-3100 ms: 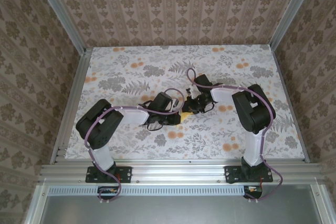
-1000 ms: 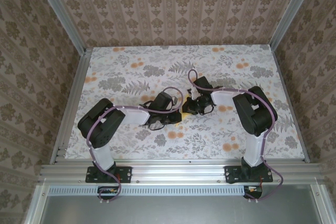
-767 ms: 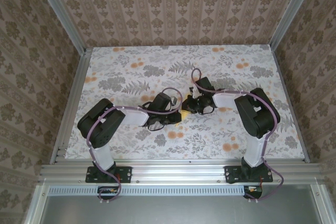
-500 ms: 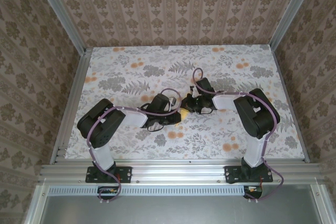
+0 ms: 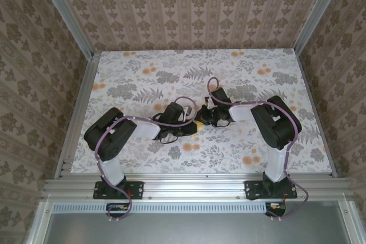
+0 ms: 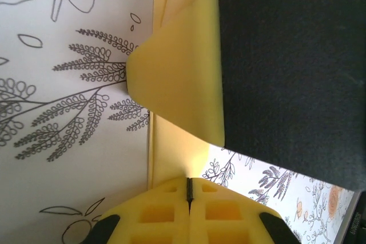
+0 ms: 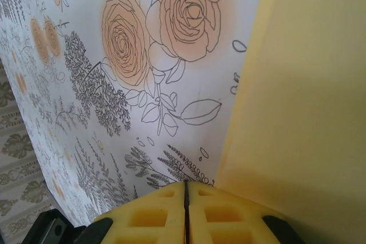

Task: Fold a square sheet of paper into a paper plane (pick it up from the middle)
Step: Fold the wing for the fifth time at the center of the table.

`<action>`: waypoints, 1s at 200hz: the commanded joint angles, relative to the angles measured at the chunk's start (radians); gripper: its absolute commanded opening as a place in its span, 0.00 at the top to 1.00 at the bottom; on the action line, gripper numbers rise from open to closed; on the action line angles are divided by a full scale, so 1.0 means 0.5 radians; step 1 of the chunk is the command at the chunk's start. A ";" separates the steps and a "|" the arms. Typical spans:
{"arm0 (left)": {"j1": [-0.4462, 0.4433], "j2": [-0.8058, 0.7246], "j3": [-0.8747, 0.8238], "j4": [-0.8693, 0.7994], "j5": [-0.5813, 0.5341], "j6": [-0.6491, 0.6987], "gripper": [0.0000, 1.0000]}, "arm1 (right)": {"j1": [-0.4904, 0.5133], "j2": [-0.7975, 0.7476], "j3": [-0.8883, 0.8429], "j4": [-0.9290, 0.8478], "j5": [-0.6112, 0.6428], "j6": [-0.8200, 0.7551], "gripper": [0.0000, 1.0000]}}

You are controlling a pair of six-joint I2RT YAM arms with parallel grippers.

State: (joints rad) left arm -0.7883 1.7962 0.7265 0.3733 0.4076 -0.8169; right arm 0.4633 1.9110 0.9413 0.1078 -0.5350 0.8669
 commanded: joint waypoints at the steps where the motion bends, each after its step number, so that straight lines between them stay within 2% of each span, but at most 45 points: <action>1: 0.033 0.089 -0.075 -0.237 -0.092 0.005 1.00 | -0.040 0.102 -0.008 -0.089 0.061 -0.058 0.90; 55: 0.011 0.088 -0.037 -0.420 -0.029 0.136 1.00 | -0.186 0.163 0.199 -0.245 0.086 -0.304 0.90; 104: -0.003 0.089 -0.054 -0.465 -0.008 0.179 1.00 | -0.310 0.320 0.403 -0.320 0.055 -0.395 0.89; 200: -0.009 0.098 -0.058 -0.473 -0.013 0.186 1.00 | -0.399 0.444 0.791 -0.549 0.215 -0.541 0.89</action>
State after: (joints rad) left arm -0.7895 1.7962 0.7403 0.3401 0.4065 -0.7479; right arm 0.2962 2.1014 1.2892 -0.1268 -0.5560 0.6518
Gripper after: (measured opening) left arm 0.056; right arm 0.109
